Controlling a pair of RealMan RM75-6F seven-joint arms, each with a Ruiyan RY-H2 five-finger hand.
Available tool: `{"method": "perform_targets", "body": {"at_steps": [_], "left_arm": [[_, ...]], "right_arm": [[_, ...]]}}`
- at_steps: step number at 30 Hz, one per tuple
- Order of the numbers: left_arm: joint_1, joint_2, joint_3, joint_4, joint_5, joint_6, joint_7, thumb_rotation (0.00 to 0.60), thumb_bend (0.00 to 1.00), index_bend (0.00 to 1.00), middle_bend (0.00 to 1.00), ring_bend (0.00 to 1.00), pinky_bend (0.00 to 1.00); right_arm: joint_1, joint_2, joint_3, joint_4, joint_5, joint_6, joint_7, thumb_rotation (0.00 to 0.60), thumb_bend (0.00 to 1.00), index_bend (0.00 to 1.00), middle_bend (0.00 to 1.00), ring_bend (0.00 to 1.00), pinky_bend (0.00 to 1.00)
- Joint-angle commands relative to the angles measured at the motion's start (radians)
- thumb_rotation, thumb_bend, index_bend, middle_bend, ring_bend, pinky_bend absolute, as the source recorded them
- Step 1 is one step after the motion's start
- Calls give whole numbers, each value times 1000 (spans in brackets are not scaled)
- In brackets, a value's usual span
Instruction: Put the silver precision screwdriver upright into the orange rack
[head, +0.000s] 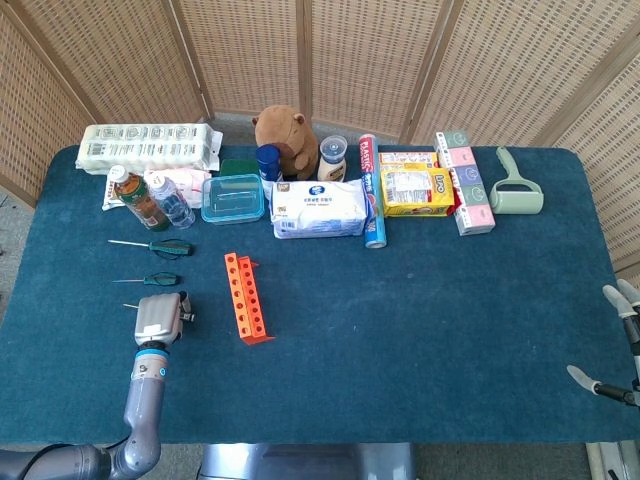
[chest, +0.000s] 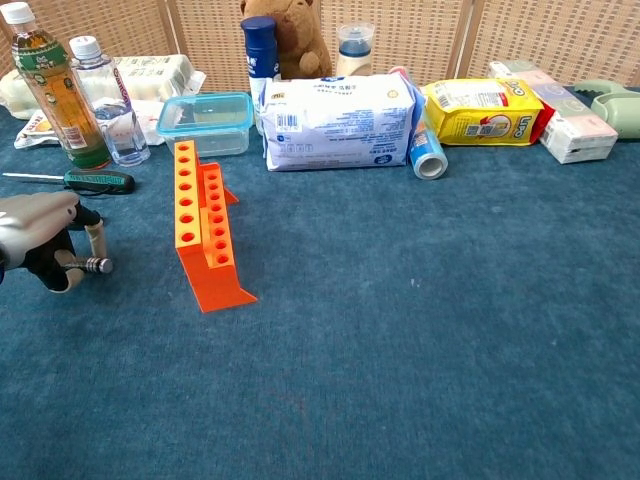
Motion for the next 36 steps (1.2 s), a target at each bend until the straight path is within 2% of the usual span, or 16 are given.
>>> {"method": "perform_targets", "body": {"at_steps": [1, 16, 27, 36], "left_arm": [[8, 27, 2, -40, 19, 10, -15, 600, 424, 505, 1000, 969, 939], [101, 310, 54, -399, 283, 110, -166, 600, 424, 504, 1000, 969, 939], [149, 456, 70, -528, 461, 159, -270, 600, 424, 504, 1000, 969, 939], [141, 523, 24, -593, 480, 161, -288, 600, 424, 505, 1000, 969, 939]], "right_arm": [[1, 0, 0, 0, 0, -2, -1, 600, 0, 26, 0, 0, 0], [6, -12, -1, -8, 4, -15, -41, 600, 0, 26, 0, 0, 0], [8, -23, -1, -12, 7, -20, -73, 600, 0, 26, 0, 0, 0], [11, -29, -2, -14, 10, -26, -93, 600, 0, 26, 0, 0, 0]]}}
